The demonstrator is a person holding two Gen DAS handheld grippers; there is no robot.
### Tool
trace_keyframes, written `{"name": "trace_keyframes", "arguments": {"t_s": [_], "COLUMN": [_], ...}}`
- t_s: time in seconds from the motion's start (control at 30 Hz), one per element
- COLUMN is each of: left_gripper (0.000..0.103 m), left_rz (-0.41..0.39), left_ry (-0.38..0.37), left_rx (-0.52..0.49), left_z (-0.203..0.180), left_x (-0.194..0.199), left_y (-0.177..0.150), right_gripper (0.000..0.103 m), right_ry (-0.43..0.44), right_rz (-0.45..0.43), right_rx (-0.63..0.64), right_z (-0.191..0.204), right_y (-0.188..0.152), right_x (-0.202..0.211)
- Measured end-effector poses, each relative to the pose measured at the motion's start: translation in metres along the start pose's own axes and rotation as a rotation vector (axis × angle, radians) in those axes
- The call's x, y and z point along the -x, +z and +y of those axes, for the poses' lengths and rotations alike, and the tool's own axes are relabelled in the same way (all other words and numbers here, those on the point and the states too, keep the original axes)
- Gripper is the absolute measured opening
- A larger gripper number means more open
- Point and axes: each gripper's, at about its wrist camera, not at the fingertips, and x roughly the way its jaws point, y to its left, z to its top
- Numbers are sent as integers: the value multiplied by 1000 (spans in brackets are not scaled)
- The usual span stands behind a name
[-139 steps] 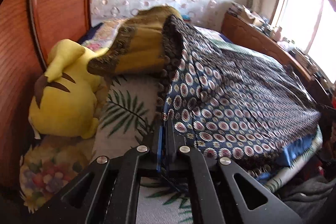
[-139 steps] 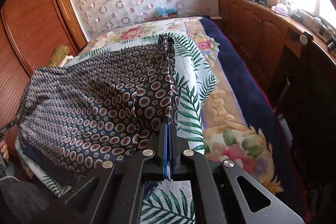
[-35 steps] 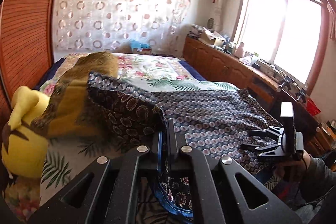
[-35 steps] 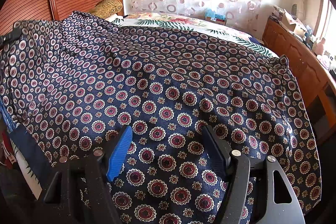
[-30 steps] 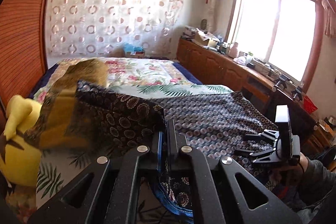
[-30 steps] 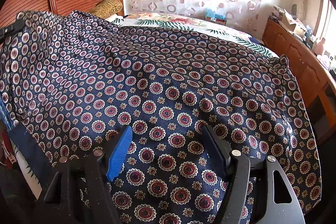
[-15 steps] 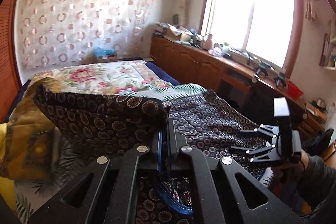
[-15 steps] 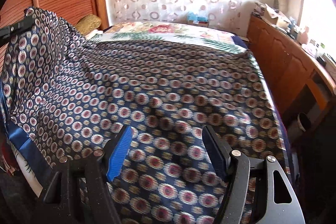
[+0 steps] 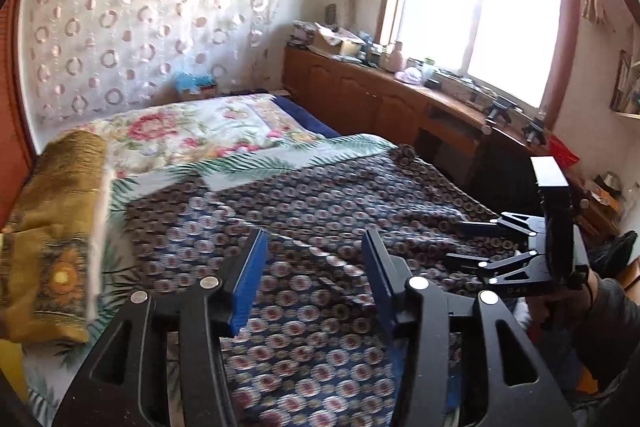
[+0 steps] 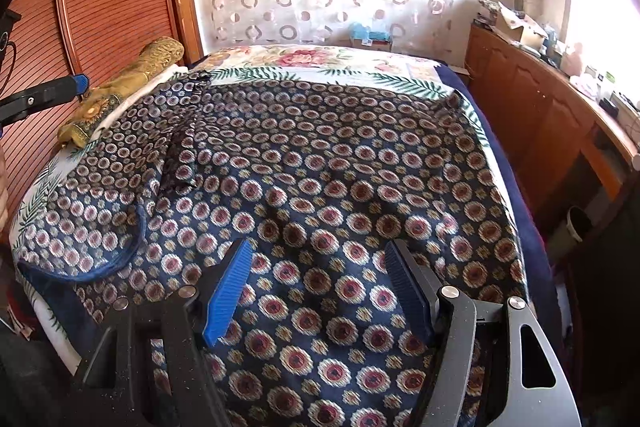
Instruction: Fold small clothes
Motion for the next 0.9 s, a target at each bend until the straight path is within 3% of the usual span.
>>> {"name": "trace_keyframes", "arguments": {"t_s": [0.4, 0.5, 0.53, 0.67, 0.83, 0.9], "left_gripper": [55, 66, 74, 79, 79, 79], "left_rz": [37, 42, 44, 49, 51, 48], "left_ry": [151, 166, 164, 169, 205, 211], "left_rx": [58, 72, 78, 104, 107, 108], "left_z": [46, 54, 56, 66, 70, 70], "left_x": [9, 10, 9, 11, 12, 13], "left_y": [-31, -38, -40, -47, -51, -52], "right_gripper": [71, 69, 69, 68, 57, 45], "right_ry": [154, 209, 226, 235, 217, 225], "right_rz": [-6, 29, 45, 107, 127, 123], "right_rx": [107, 140, 151, 203, 249, 260], "right_z": [52, 68, 74, 92, 106, 113], "right_y": [46, 56, 58, 64, 68, 70], "right_x": [-40, -59, -67, -93, -110, -115]}}
